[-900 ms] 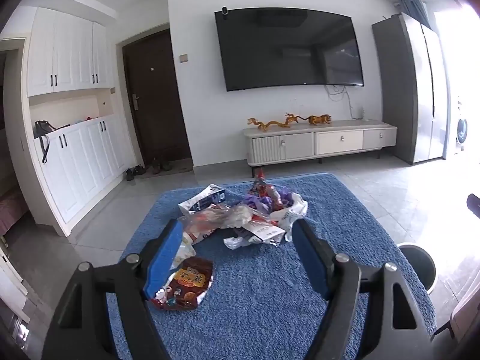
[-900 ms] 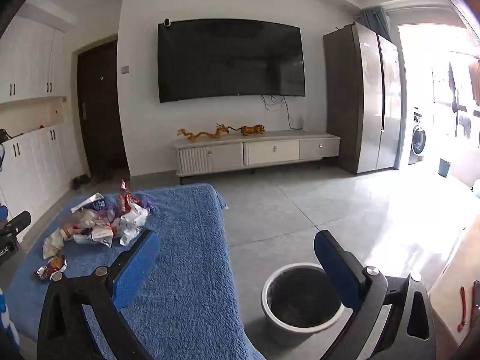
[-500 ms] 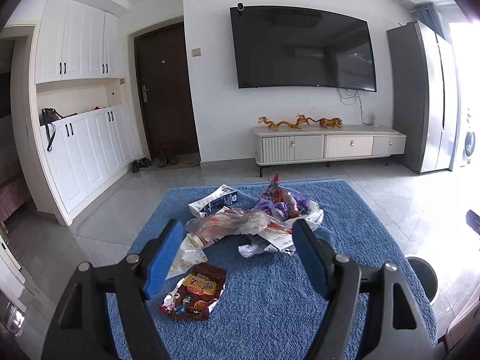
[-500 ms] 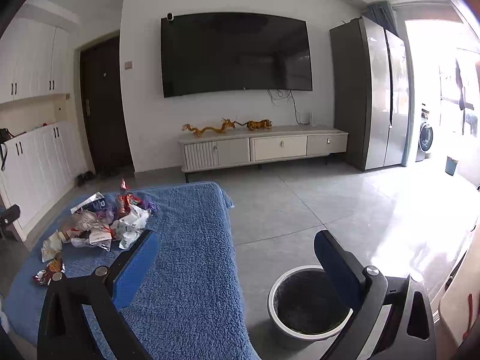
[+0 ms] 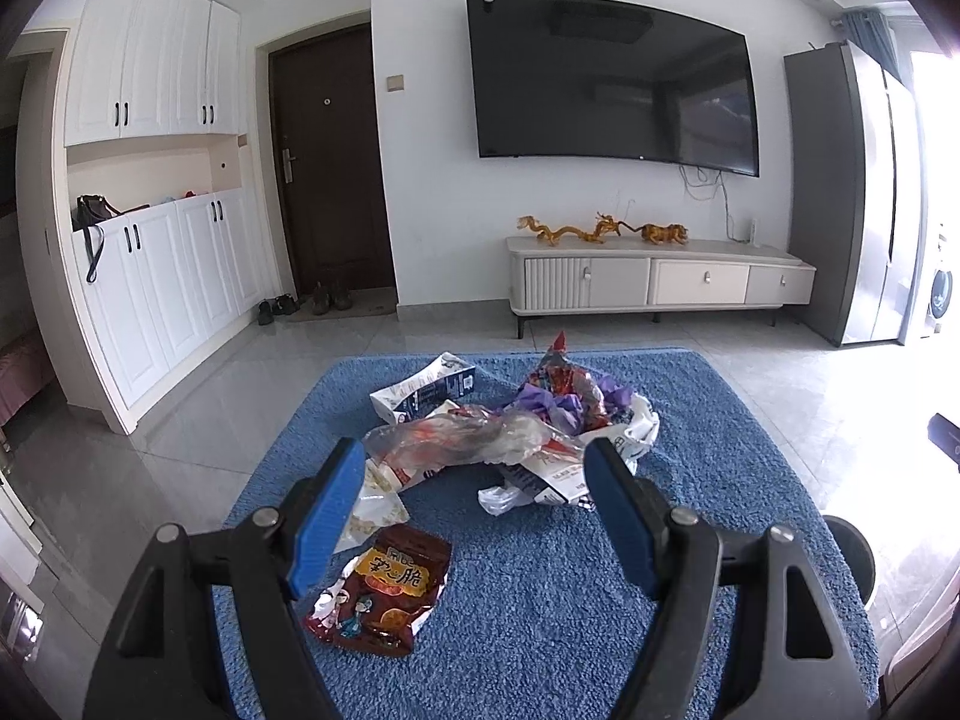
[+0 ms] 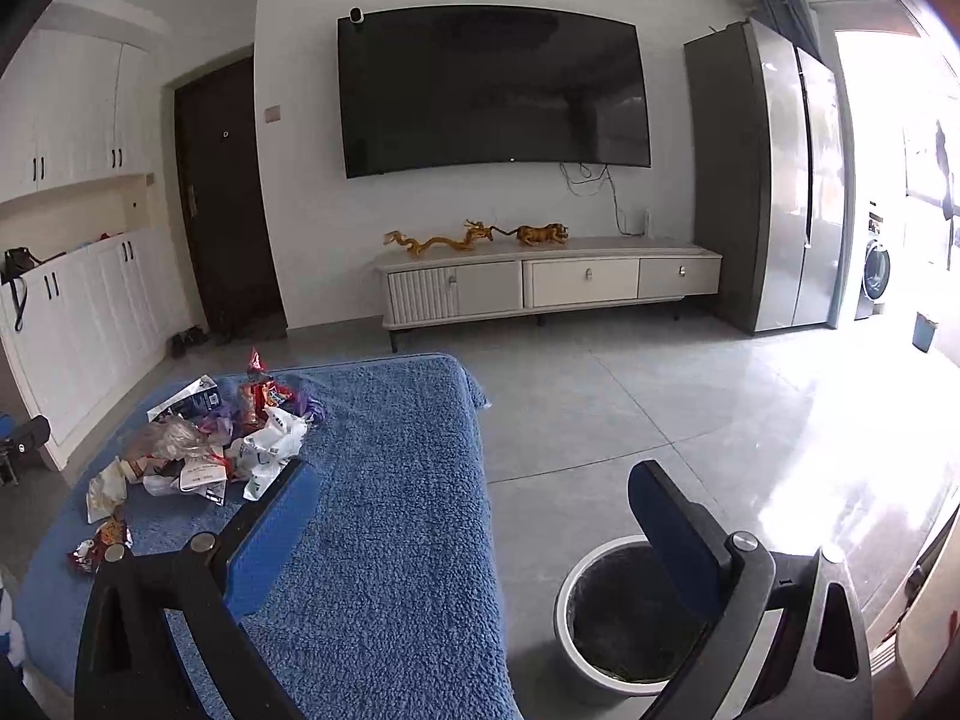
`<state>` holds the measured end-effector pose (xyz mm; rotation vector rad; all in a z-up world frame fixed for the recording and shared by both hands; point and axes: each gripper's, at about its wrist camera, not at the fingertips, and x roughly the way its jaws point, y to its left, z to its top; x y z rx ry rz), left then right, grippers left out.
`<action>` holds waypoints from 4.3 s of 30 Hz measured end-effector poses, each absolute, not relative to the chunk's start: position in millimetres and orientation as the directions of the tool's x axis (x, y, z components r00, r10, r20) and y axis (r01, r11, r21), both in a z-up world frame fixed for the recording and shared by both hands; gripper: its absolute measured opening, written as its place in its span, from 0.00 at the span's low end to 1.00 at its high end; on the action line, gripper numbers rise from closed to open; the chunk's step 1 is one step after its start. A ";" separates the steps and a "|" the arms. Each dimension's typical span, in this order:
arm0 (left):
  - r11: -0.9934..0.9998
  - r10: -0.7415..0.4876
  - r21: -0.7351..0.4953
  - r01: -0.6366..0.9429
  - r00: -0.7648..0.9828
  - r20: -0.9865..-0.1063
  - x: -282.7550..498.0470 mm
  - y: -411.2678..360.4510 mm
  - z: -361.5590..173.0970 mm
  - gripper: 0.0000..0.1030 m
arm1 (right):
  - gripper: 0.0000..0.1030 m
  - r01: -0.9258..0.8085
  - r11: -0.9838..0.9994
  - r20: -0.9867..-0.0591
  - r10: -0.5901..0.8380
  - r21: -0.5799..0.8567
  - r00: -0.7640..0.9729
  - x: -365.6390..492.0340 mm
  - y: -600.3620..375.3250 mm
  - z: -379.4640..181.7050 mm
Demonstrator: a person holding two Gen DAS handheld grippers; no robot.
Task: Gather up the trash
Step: 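Move both grippers toward the trash pile on the blue rug, then grasp the white-gold snack bag with left gripper while right grasps white plastic bag, then carry both held bags over to the gray trash bin, then open both grippers above the bin to drop the bags inside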
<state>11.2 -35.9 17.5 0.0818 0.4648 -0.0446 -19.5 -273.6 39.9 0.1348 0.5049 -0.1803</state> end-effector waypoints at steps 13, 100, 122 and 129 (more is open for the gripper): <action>0.982 -0.120 0.066 0.174 0.862 -0.493 20.8 -45.2 -9.5 0.72 | 1.00 0.139 0.990 -0.483 -0.105 0.035 0.869 10.8 -261.2 41.2; 0.838 -0.478 -0.097 0.537 0.638 -0.603 68.9 -48.7 9.9 0.18 | 0.28 -0.145 0.987 -0.753 0.040 -0.073 0.657 37.3 -261.3 -39.8; 0.631 -0.576 -0.118 0.767 0.361 -0.733 88.2 -341.3 -24.3 0.18 | 0.28 0.283 0.950 -0.735 -0.099 0.131 0.671 1.8 -459.3 -89.6; 0.611 -0.506 -0.112 0.784 0.278 -0.816 87.7 -451.1 -84.3 0.21 | 0.30 0.367 0.906 -0.779 -0.073 0.210 0.623 -4.0 -510.5 -147.4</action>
